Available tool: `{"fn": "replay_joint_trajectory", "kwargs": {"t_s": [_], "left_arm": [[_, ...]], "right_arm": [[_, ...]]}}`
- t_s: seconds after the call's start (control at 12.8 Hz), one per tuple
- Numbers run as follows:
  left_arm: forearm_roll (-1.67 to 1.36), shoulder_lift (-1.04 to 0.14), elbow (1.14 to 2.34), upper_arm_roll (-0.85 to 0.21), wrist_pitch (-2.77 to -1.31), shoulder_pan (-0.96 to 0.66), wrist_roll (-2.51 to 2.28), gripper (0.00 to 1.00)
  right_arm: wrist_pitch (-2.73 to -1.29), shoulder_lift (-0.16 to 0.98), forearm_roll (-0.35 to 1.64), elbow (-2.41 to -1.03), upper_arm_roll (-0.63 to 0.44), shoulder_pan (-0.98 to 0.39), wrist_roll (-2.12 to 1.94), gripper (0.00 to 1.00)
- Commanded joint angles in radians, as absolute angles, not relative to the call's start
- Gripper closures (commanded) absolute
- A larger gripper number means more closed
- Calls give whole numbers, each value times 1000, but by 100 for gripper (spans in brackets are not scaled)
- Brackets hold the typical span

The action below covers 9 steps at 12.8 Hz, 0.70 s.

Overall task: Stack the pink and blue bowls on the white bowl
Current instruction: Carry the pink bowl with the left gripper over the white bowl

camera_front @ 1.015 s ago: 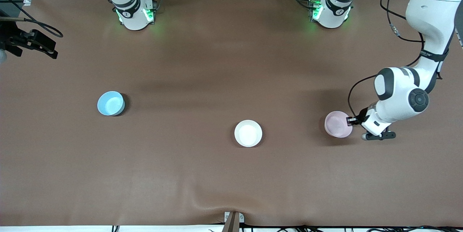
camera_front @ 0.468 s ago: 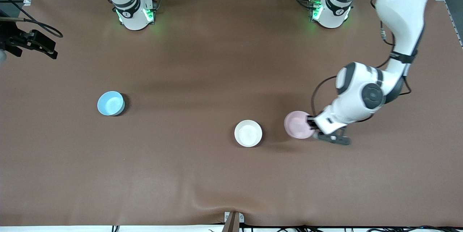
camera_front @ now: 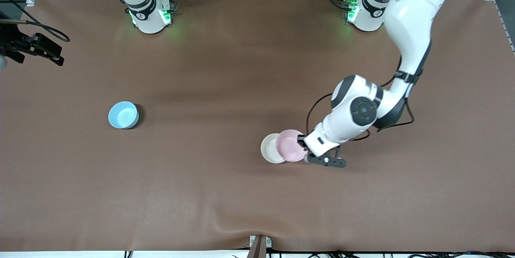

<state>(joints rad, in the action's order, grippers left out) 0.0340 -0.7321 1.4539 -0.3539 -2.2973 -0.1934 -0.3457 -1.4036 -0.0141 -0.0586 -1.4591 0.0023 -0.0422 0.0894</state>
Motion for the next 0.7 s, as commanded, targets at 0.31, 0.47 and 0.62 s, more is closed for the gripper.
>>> {"fn": "replay_joint_trajectory", "kwargs": {"t_s": [0.31,0.47,0.62], "left_arm": [[31,-834,1358,-339,-2284,-273,-498,100],[31,-847,1358,-339,-2286,-275,-499,100],[32,-862,1358,-337,-2287,-282,-495,98]], "right_arm": [[-1402,-8,-66,-1447,11,-26,101,0],[-1402,-8,-66,-1447,11,-25,101,0],[-1402,-8,-66,-1447,11,-25,101,0]]}}
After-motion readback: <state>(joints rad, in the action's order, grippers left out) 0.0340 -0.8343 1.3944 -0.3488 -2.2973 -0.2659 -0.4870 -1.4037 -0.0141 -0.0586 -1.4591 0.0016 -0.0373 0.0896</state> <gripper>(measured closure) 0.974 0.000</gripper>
